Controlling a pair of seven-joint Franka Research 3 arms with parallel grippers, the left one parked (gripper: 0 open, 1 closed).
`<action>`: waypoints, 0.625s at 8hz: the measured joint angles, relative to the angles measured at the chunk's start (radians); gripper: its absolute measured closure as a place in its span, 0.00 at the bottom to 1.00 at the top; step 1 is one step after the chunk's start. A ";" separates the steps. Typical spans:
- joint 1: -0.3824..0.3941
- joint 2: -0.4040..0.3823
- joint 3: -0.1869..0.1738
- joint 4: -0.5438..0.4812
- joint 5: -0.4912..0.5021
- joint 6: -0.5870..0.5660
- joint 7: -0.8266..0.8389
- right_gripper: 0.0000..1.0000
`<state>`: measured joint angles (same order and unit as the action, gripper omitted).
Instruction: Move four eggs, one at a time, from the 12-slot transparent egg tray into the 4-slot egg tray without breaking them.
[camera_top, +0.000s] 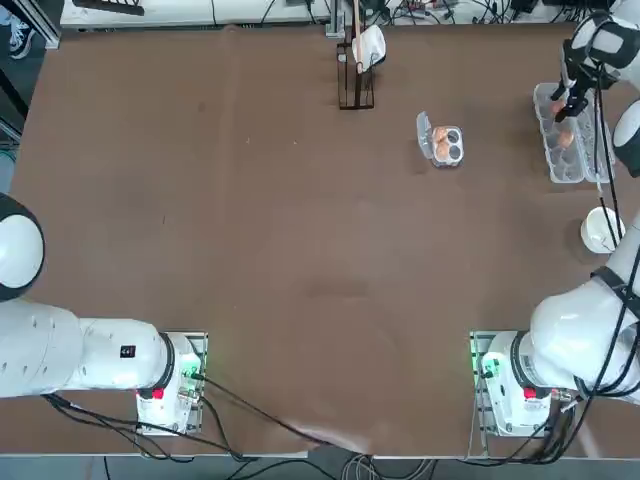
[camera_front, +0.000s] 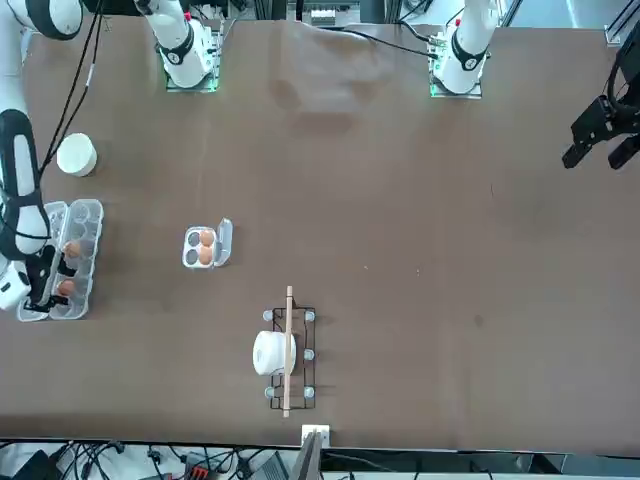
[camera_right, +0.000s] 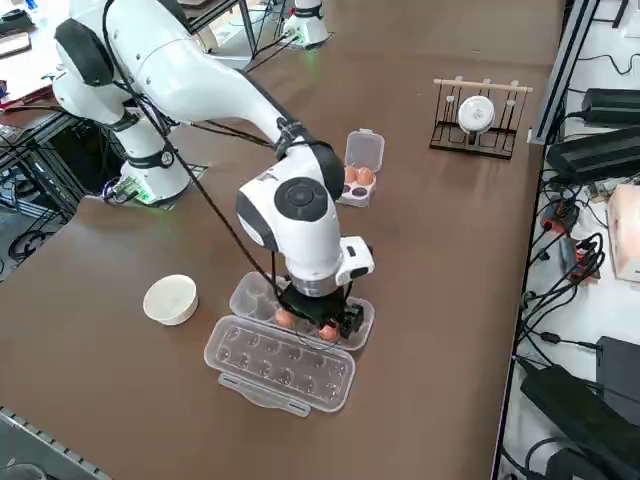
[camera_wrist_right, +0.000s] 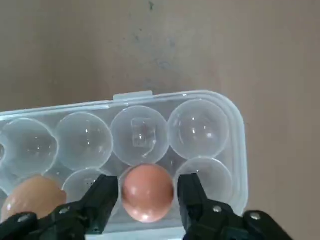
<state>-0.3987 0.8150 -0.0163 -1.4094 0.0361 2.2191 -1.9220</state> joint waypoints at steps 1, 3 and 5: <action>-0.003 0.004 0.000 0.007 0.002 -0.001 -0.003 0.27; -0.009 0.005 0.001 0.011 0.004 -0.003 -0.010 0.33; -0.011 0.003 0.001 0.014 0.007 -0.012 -0.016 0.43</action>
<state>-0.4097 0.8182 -0.0152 -1.3951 0.0434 2.2071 -1.9378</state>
